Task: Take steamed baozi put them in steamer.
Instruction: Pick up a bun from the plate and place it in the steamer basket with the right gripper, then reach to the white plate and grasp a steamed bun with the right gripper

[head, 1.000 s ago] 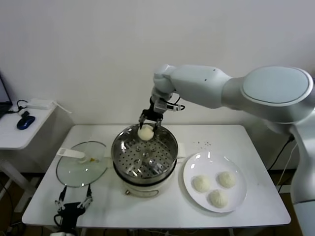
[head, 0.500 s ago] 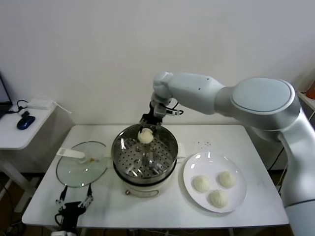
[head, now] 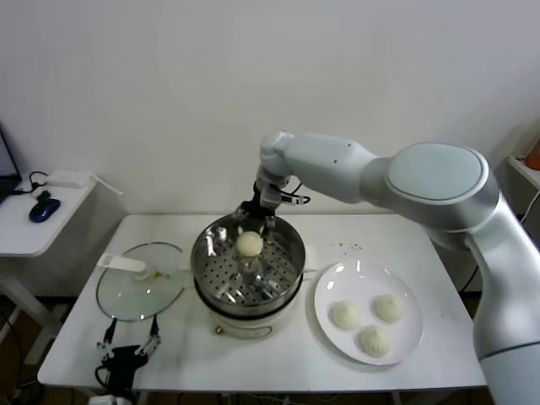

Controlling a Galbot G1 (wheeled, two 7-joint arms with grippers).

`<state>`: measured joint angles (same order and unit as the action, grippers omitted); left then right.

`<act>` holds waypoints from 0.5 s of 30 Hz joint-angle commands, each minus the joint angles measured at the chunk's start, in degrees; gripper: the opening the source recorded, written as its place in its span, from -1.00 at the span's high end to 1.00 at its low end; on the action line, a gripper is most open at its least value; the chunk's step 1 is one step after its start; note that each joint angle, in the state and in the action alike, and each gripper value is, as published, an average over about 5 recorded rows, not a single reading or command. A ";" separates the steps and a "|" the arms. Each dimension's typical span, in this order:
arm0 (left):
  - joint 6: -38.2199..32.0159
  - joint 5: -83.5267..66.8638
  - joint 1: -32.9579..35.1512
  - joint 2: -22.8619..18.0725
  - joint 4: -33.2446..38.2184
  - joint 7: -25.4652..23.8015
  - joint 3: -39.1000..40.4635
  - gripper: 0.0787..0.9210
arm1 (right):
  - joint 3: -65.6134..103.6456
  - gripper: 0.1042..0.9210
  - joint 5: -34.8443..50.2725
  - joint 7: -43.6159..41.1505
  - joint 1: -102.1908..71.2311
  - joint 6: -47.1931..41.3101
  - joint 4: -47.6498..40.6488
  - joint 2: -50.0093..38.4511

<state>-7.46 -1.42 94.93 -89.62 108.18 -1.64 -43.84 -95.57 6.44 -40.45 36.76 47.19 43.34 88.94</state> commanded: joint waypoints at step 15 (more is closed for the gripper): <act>0.68 0.03 0.28 0.21 0.82 -0.10 0.29 -0.77 | -21.64 -0.76 50.44 -6.64 24.96 -41.51 32.24 -17.52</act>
<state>-6.82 -1.37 95.17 -89.44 108.96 -1.73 -43.56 -109.05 35.66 -44.96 51.96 47.07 61.73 79.06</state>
